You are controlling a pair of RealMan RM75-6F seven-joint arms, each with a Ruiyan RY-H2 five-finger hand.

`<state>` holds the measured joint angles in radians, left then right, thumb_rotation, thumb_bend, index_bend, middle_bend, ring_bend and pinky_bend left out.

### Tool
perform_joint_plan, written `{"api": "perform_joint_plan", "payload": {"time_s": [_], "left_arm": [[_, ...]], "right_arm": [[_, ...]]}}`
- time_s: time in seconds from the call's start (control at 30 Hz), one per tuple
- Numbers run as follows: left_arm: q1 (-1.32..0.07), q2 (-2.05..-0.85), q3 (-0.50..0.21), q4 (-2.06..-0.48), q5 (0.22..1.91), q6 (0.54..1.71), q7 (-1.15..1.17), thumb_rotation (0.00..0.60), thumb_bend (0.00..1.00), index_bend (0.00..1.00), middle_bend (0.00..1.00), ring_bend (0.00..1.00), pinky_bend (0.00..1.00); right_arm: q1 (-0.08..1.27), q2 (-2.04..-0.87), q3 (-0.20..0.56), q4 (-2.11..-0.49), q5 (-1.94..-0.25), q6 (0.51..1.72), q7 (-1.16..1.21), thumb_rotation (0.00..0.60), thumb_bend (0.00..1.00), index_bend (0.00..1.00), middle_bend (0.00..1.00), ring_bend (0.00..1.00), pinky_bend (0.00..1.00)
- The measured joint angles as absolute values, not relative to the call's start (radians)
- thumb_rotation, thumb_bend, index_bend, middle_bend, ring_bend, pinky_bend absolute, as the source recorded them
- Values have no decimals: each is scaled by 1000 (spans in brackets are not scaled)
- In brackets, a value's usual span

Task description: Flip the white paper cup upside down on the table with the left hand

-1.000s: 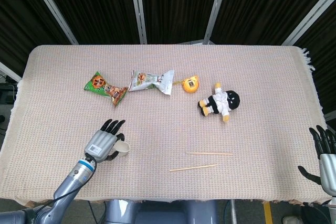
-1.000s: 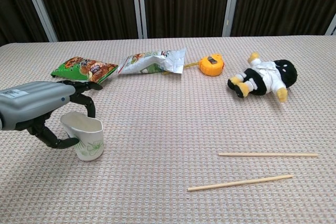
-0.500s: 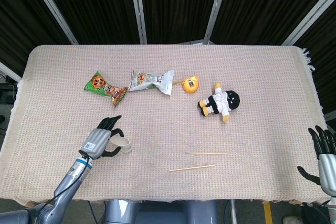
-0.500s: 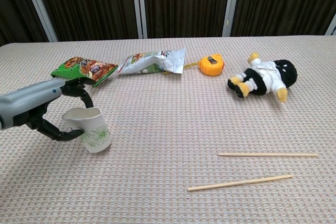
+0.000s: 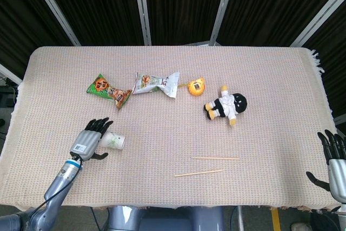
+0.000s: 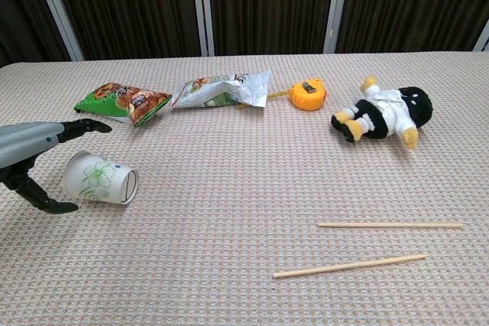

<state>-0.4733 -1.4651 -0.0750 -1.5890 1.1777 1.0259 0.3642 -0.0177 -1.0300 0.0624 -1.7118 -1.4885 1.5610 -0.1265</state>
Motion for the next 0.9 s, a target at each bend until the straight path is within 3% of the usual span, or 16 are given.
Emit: {"api": "perform_joint_plan", "payload": {"time_s": [0.2,0.63,0.9], "left_arm": [[-501,-1464,-78,-1644,1120,1050,542,600,131,157,0,0,0],[-566,-1587,-87,-1658,998,1145,829,600,131,281,0,0,0],[-590,-1645,-95,-1610,946,1167,883,600,175,444,0,0,0]], "right_arm": [[-17,-1031,62,-1712,-1488,1557,-127,600,63,0,0,0,0],[-18,-1021,60,-1714,-1492,1558,-106,600,63,0,0,0,0],[-19,-1015,61,-1715,-1493,1559,-90,600,63,0,0,0,0]]}}
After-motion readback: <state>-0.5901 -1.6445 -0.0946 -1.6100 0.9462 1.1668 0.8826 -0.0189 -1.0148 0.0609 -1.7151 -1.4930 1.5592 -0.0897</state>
